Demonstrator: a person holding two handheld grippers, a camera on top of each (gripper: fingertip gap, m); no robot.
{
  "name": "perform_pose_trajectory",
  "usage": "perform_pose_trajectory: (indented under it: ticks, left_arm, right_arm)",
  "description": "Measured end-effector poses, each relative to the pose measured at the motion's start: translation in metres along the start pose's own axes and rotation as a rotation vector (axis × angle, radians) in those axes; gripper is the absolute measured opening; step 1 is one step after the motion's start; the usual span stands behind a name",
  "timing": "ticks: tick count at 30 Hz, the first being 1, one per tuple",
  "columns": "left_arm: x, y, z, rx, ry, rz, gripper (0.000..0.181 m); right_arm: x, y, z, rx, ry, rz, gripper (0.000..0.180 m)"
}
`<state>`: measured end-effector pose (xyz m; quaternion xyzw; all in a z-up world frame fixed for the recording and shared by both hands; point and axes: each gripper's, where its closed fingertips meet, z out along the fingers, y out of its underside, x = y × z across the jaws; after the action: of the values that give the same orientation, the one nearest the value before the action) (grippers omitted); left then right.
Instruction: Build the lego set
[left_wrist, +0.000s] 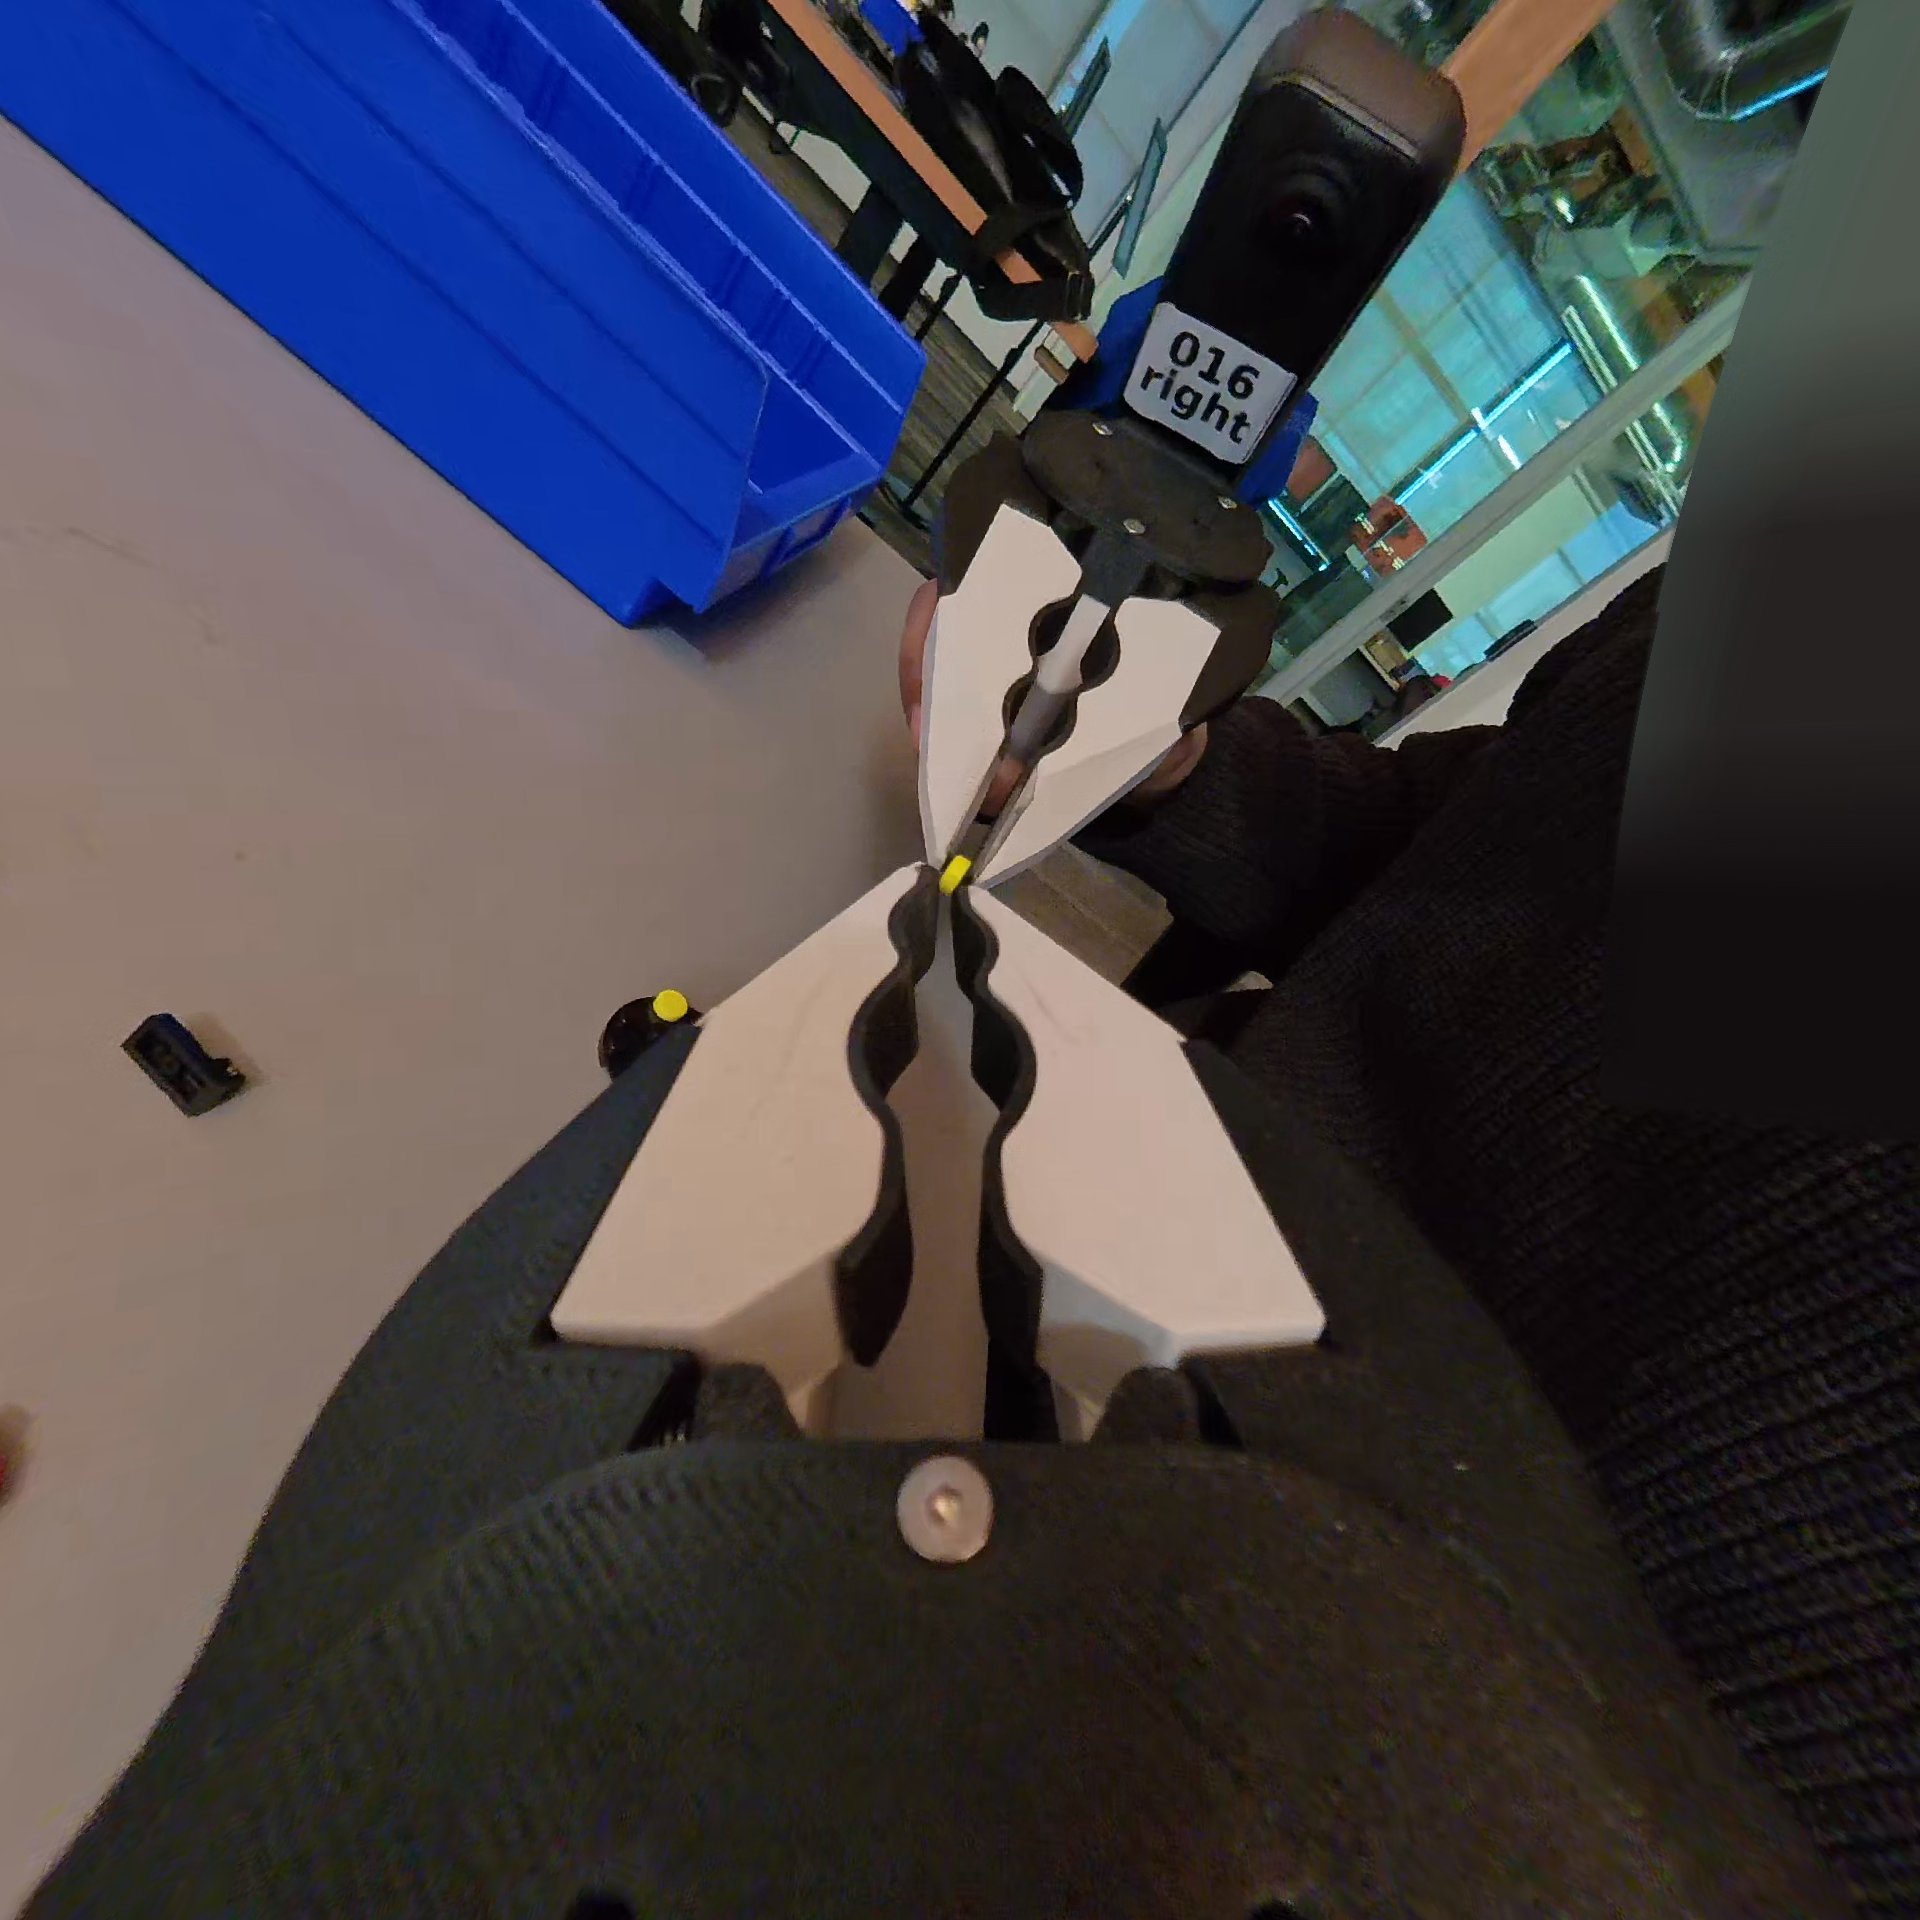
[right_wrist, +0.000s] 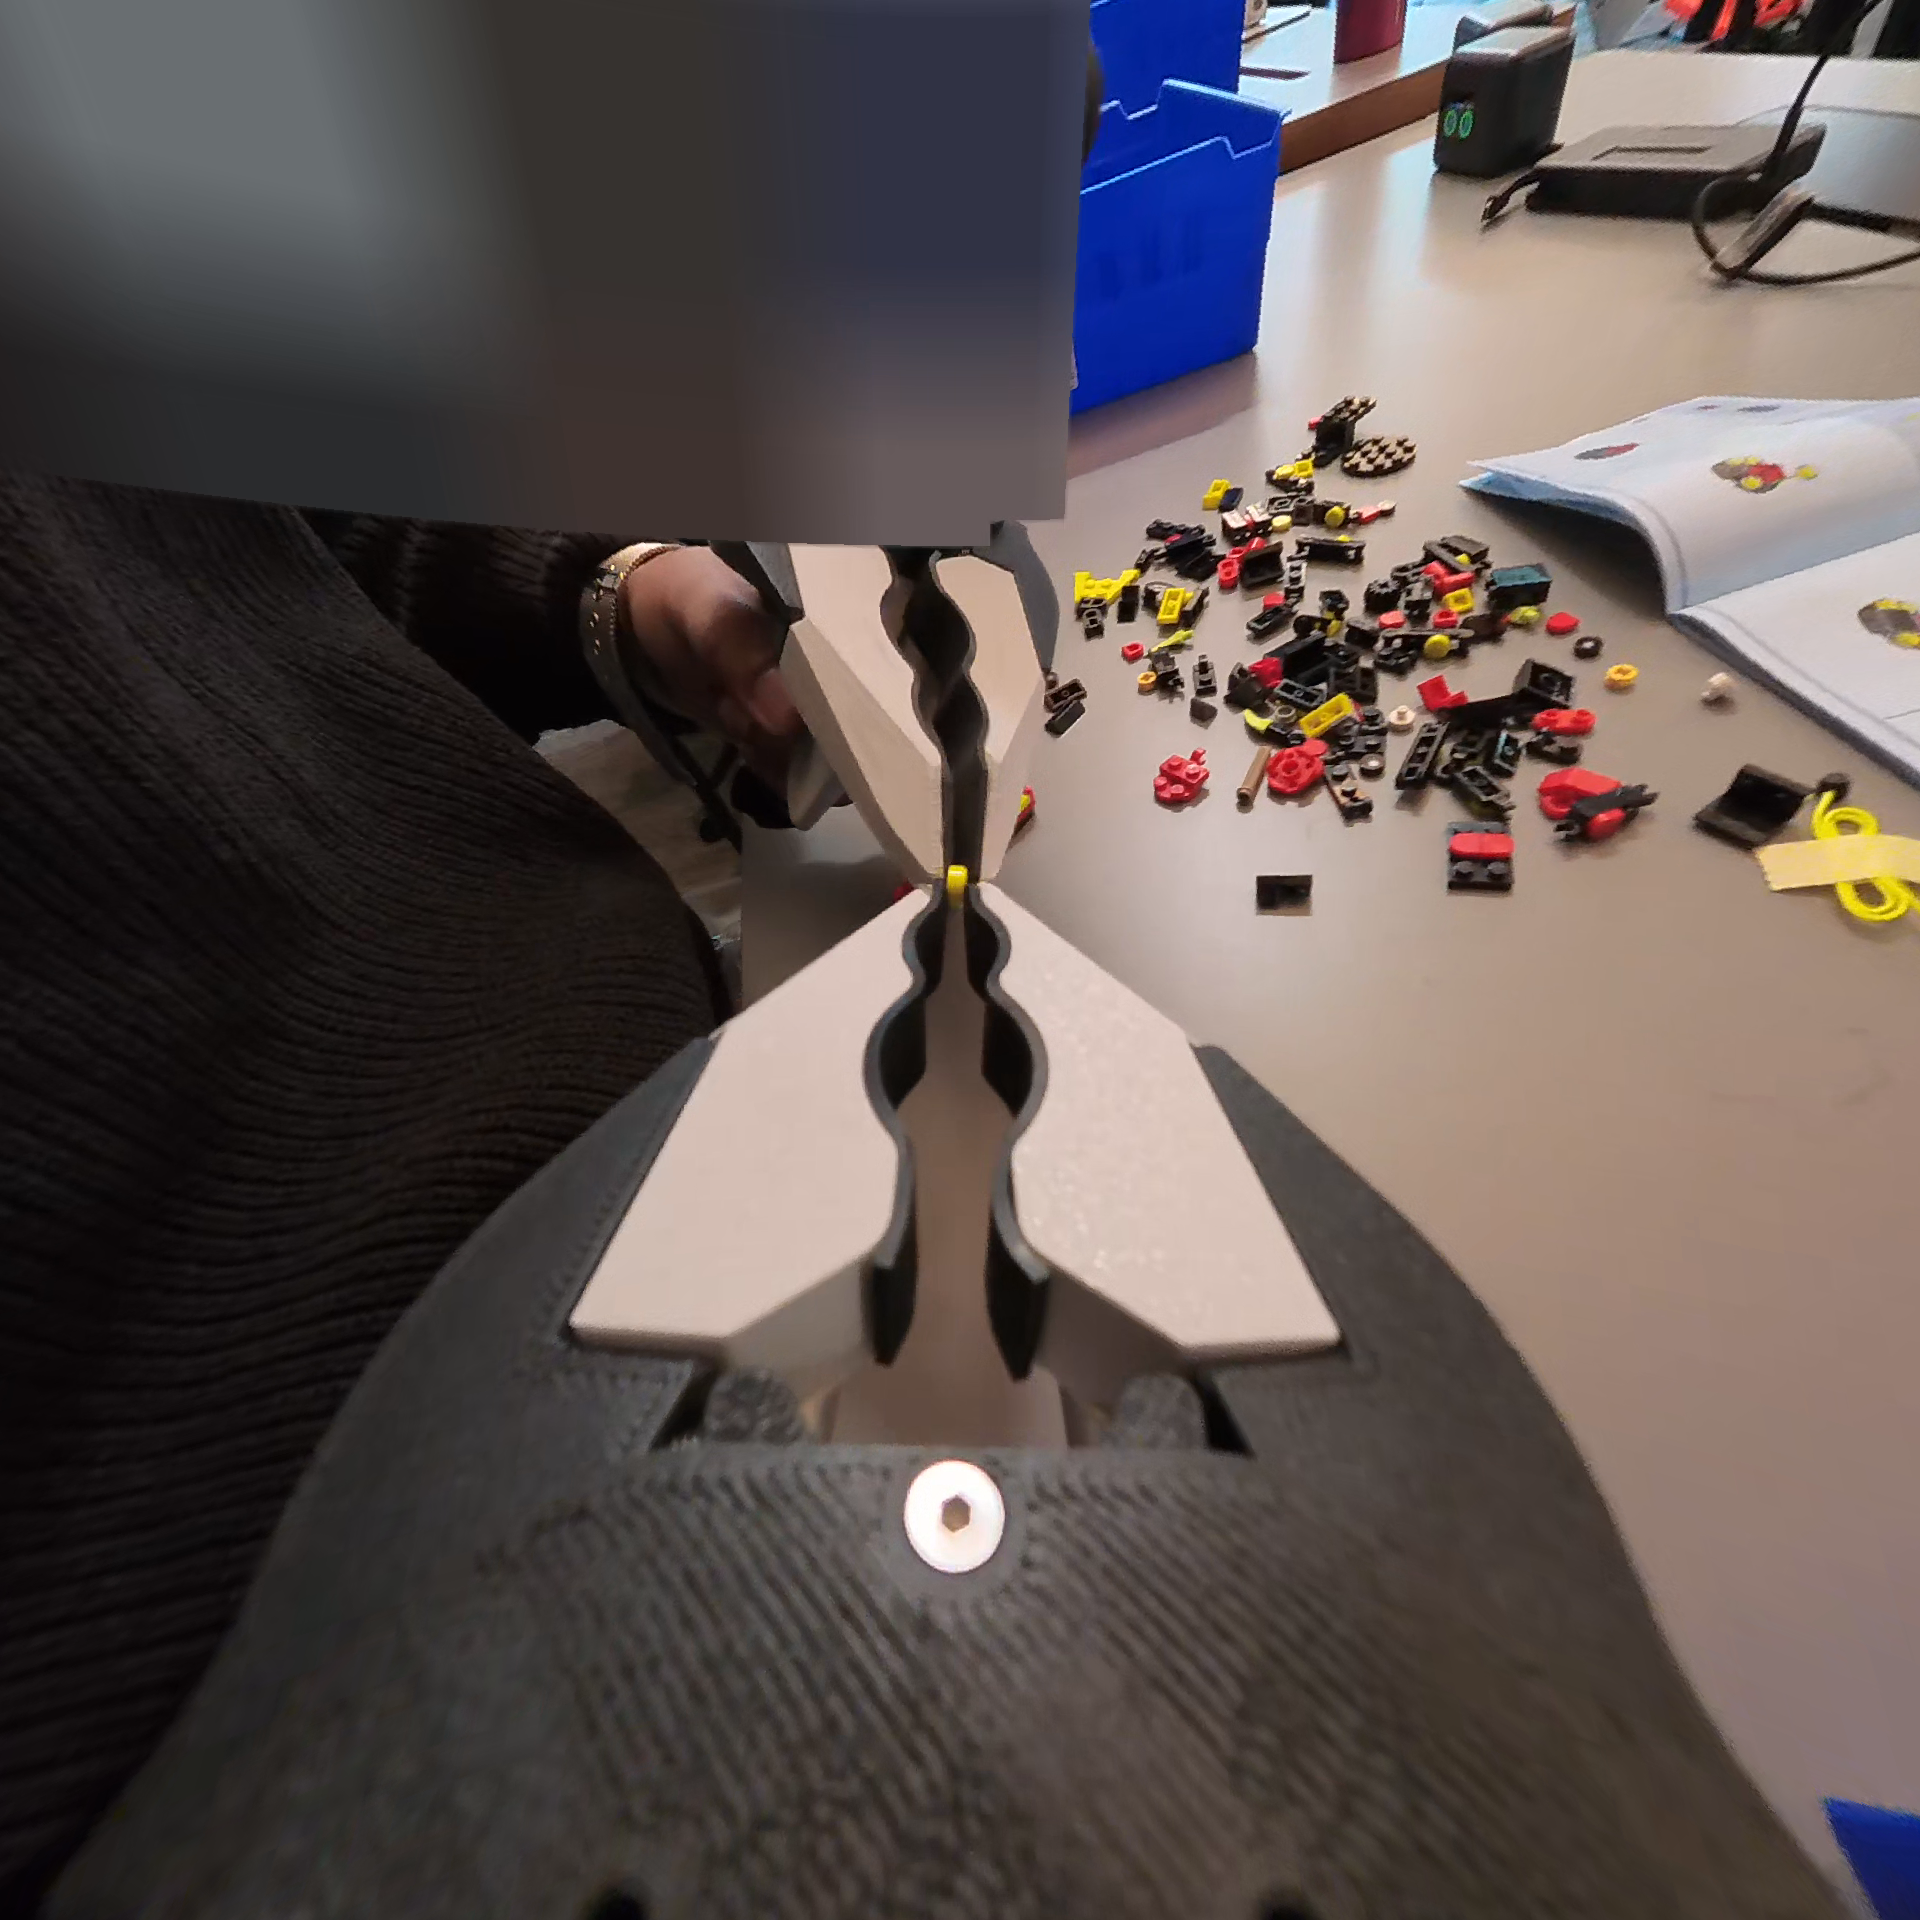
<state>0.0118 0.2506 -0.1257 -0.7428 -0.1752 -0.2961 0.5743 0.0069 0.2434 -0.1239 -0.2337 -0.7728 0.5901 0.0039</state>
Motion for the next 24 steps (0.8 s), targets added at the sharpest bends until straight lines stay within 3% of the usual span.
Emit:
perform_pose_trajectory:
  ticks: [3,5,11,15,19,24]
  left_arm:
    - [-0.003,0.000,0.001,-0.001,-0.025,0.003,0.002]
    - [-0.013,0.003,0.001,-0.022,-0.088,0.013,0.016]
    - [-0.053,0.034,0.002,-0.233,-0.366,0.139,0.047]
    - [-0.069,0.052,0.008,-0.357,-0.495,0.237,0.056]
    - [-0.073,0.055,0.015,-0.393,-0.537,0.295,0.053]
    - [-0.078,0.054,0.013,-0.403,-0.569,0.355,0.032]
  right_arm:
    - [0.002,0.002,-0.001,0.000,-0.020,0.065,0.001]
    - [0.010,0.005,-0.003,-0.013,-0.007,0.124,0.001]
    - [0.028,0.053,0.003,-0.229,0.049,0.320,0.001]
    - [0.029,0.066,0.008,-0.286,0.054,0.382,0.001]
    - [0.031,0.069,0.007,-0.289,0.053,0.415,0.001]
    - [0.033,0.069,0.005,-0.274,0.042,0.440,0.001]
